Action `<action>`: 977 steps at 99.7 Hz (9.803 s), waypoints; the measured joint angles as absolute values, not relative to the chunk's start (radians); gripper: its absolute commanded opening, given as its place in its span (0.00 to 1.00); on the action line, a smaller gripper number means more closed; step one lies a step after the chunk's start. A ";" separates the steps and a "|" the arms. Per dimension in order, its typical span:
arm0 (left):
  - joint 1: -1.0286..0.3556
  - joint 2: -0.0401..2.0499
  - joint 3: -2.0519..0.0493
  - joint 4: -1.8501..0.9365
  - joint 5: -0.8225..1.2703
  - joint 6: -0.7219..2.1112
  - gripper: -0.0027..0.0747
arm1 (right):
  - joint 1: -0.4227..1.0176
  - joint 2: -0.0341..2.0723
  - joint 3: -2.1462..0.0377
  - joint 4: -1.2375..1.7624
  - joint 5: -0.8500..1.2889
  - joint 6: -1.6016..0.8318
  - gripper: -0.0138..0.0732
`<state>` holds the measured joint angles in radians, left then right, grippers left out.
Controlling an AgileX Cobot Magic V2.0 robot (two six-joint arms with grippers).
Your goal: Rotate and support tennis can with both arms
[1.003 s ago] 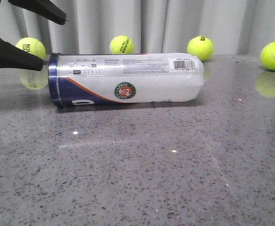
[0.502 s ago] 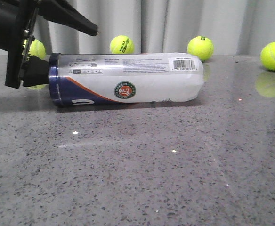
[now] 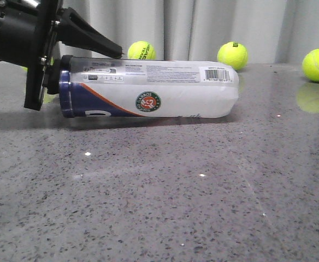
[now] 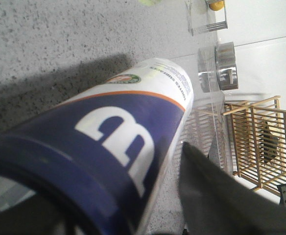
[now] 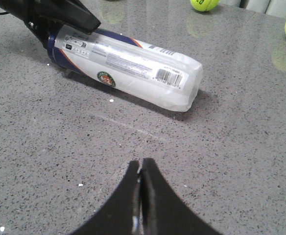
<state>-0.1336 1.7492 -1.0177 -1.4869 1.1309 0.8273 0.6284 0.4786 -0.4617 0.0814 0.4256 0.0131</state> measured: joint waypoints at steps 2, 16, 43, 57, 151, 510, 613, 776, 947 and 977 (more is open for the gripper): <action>-0.134 1.749 -1.018 -1.487 1.132 0.827 0.29 | 0.628 0.479 -0.462 0.081 0.426 0.013 0.08; -0.134 1.749 -1.018 -1.499 1.147 0.829 0.13 | 0.628 0.479 -0.462 0.081 0.426 0.013 0.08; -0.134 1.749 -1.024 -1.538 1.188 0.833 0.01 | 0.628 0.479 -0.462 0.081 0.426 0.013 0.08; -0.134 1.749 -1.024 -1.577 1.193 0.846 0.01 | 0.628 0.479 -0.462 0.081 0.426 0.013 0.08; -0.233 1.421 -1.698 -0.460 1.263 0.241 0.01 | 0.628 0.479 -0.462 0.081 0.426 0.013 0.08; -0.448 0.682 -0.801 -0.375 0.544 0.210 0.01 | 0.628 0.479 -0.462 0.081 0.426 0.013 0.08; -0.283 0.441 -0.365 -0.113 0.204 0.153 0.01 | 0.628 0.479 -0.462 0.081 0.426 0.013 0.08; 0.048 -0.004 0.000 -0.086 0.059 0.130 0.01 | 0.628 0.479 -0.462 0.081 0.423 0.013 0.08; 0.048 -0.004 0.000 -0.085 0.061 0.130 0.01 | 0.077 -0.010 0.027 0.023 0.039 0.064 0.08; 0.048 -0.004 0.000 -0.085 0.061 0.130 0.01 | 0.077 -0.010 0.027 0.022 0.041 0.065 0.08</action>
